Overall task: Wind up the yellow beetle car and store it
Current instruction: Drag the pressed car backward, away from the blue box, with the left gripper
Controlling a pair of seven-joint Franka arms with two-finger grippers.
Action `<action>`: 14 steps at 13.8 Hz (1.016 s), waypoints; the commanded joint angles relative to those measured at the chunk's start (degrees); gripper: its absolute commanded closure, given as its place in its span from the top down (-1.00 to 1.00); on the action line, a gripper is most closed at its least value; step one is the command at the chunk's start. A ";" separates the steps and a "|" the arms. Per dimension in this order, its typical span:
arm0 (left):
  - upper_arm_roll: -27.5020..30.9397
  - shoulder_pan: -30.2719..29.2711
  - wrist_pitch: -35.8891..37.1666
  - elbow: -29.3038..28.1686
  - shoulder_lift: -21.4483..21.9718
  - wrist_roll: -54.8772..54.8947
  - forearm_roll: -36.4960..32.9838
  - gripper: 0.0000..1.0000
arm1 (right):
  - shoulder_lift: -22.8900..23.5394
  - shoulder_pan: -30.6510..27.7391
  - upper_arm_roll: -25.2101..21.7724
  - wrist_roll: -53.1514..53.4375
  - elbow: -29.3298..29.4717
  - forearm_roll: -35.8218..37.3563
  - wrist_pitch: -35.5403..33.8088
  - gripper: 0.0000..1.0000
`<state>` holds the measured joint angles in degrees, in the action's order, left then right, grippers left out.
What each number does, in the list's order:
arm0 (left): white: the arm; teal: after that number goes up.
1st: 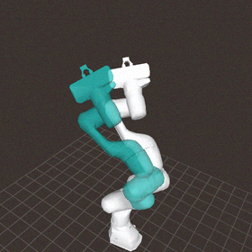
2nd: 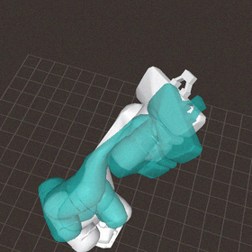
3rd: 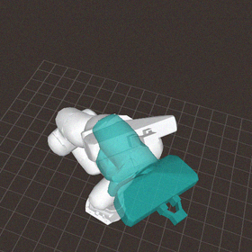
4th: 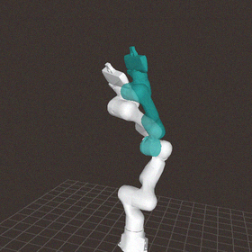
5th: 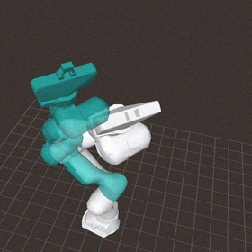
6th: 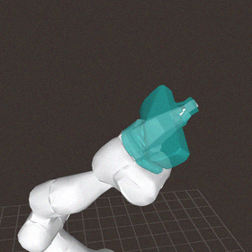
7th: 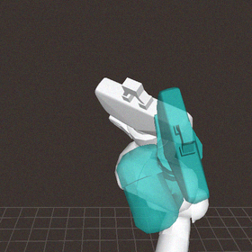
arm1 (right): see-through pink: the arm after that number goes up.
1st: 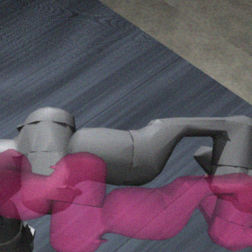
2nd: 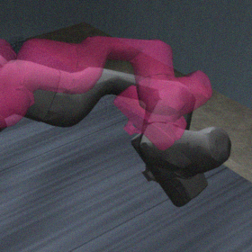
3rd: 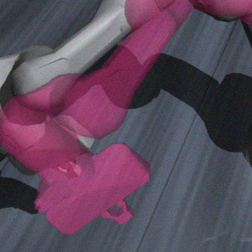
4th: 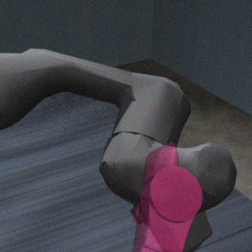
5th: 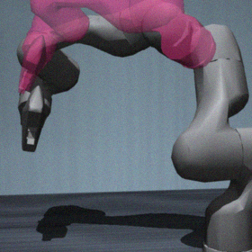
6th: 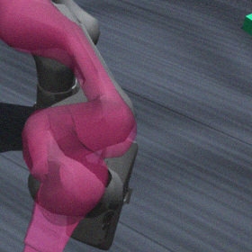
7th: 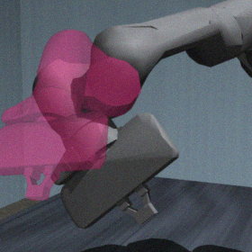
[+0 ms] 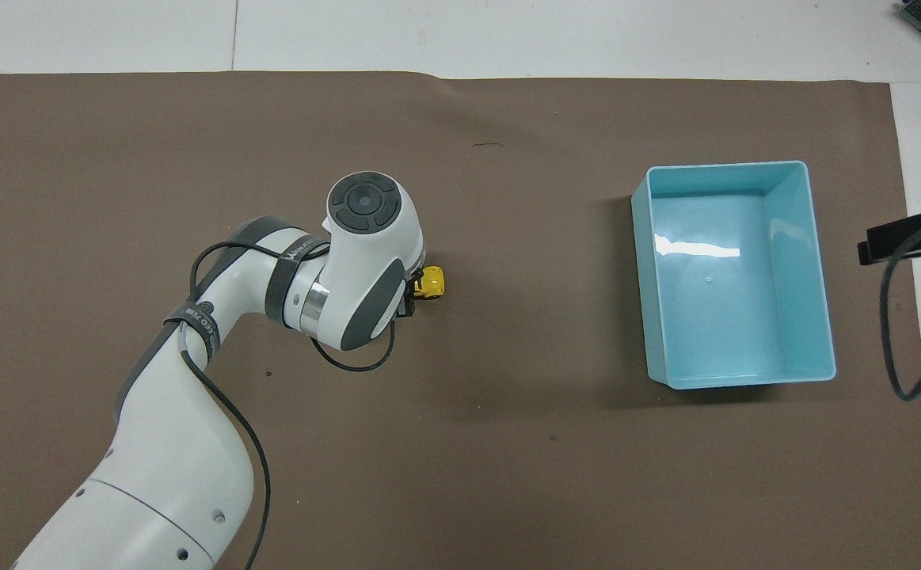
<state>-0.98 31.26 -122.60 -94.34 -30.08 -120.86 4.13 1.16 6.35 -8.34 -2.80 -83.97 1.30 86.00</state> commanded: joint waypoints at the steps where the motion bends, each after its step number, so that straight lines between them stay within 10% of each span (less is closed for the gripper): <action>1: 0.37 -1.99 -1.24 -5.76 2.21 3.95 0.00 -0.44 | -1.34 -0.55 0.17 -1.16 -1.64 -0.16 0.92 1.00; 14: 0.81 -7.53 -1.50 -10.78 4.60 8.71 -0.26 -0.43 | -1.34 -0.55 0.17 -1.16 -1.64 -0.16 0.84 1.00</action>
<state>-0.40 25.34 -123.06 -102.37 -24.81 -113.46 4.13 1.16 6.35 -8.35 -2.80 -83.97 1.30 86.00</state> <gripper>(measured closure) 0.551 0.000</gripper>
